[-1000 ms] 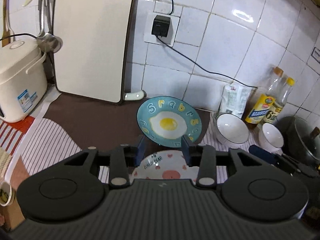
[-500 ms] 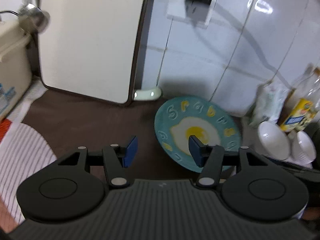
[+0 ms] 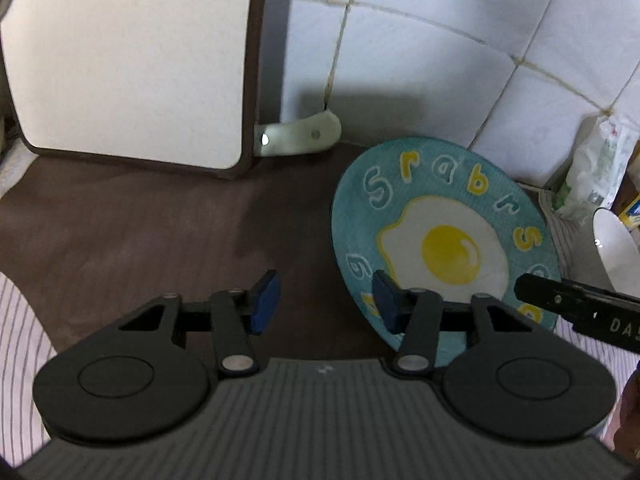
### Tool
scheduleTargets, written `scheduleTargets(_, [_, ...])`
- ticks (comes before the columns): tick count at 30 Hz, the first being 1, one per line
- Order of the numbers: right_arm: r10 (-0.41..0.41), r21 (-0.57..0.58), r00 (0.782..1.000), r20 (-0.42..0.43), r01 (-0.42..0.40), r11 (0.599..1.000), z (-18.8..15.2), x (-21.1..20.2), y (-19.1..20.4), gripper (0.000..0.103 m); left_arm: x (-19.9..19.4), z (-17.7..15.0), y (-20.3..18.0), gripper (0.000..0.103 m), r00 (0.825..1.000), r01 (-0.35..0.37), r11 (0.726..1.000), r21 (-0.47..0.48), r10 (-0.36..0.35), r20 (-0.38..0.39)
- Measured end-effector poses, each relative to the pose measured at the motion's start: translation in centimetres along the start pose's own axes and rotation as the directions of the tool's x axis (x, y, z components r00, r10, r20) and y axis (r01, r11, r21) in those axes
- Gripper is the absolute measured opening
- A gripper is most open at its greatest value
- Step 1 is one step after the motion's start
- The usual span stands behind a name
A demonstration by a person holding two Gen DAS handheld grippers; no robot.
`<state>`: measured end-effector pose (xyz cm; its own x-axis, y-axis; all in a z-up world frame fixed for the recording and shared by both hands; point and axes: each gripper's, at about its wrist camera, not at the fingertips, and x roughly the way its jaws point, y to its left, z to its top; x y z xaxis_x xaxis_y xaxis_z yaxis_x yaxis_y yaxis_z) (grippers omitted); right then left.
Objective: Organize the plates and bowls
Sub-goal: 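Move both grippers to the blue Srabrs plate rim and close them, then lift the blue plate and carry it toward the pink plate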
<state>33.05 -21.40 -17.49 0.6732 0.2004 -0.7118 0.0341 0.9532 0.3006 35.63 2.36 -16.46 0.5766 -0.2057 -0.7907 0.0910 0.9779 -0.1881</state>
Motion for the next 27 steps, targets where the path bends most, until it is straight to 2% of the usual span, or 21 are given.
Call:
scheduleTargets(2, [-0.006,0.008,1.000,-0.027,0.007,1.000,-0.1,0.6,0.1,0.062,0.6,0.0,0.2,0.028,0.999,0.045,0.999,-0.026,-0.045,-0.012])
scheduleTargets(3, [-0.009,0.035,0.998,-0.064,0.011,0.999,-0.1,1.1,-0.1,0.062,0.7,0.2,0.3,0.025,0.998,0.064,0.997,-0.049,-0.065,-0.020])
scheduleTargets(4, [-0.008,0.077,0.997,-0.072,0.013,0.997,-0.1,1.1,-0.5,0.062,0.9,0.3,0.4,0.016,0.996,0.082,0.994,-0.071,-0.084,-0.026])
scheduleTargets(5, [0.004,0.101,0.999,-0.040,0.000,0.995,-0.3,0.9,-0.8,0.062,1.0,0.3,0.5,0.012,0.993,0.108,0.990,-0.094,-0.111,-0.029])
scheduleTargets(7, [0.030,0.135,0.999,-0.037,-0.025,0.991,-0.3,1.2,-1.3,0.057,1.3,0.5,0.5,0.012,0.993,0.108,0.988,-0.112,-0.112,-0.032])
scheduleTargets(9, [0.022,0.155,1.000,-0.022,-0.019,0.988,-0.1,1.5,-1.7,0.029,1.4,0.3,0.5,0.012,0.993,0.109,0.987,-0.117,-0.113,-0.027])
scheduleTargets(10, [-0.001,0.154,1.000,-0.026,0.005,0.988,-0.1,1.5,-1.9,0.025,1.3,0.3,0.3,0.012,0.994,0.107,0.988,-0.113,-0.110,-0.022])
scheduleTargets(11, [0.009,0.157,1.000,-0.019,-0.006,0.988,-0.1,1.4,-2.2,0.022,1.3,0.2,0.1,0.012,0.995,0.098,0.990,-0.106,-0.101,-0.018])
scheduleTargets(14, [0.048,0.174,0.999,-0.018,-0.044,0.984,-0.2,0.8,-2.8,0.020,0.9,0.2,-0.8,0.013,0.998,0.059,0.995,-0.075,-0.059,-0.005])
scheduleTargets(16, [0.050,0.127,0.999,0.009,-0.051,0.991,-0.1,0.0,-2.2,0.020,0.2,0.3,-1.2,0.013,0.999,0.045,0.997,-0.058,-0.044,0.014])
scheduleTargets(19, [0.067,0.130,0.998,-0.003,-0.066,0.989,0.3,-1.0,-2.2,0.020,-1.6,0.4,-2.0,0.013,0.999,0.020,1.000,-0.008,-0.019,0.034])
scheduleTargets(27, [0.110,0.131,0.993,0.052,-0.116,0.984,-0.7,-6.2,-1.5,0.020,-7.8,-0.5,-3.5,0.013,0.996,-0.019,0.999,0.041,0.016,0.086])
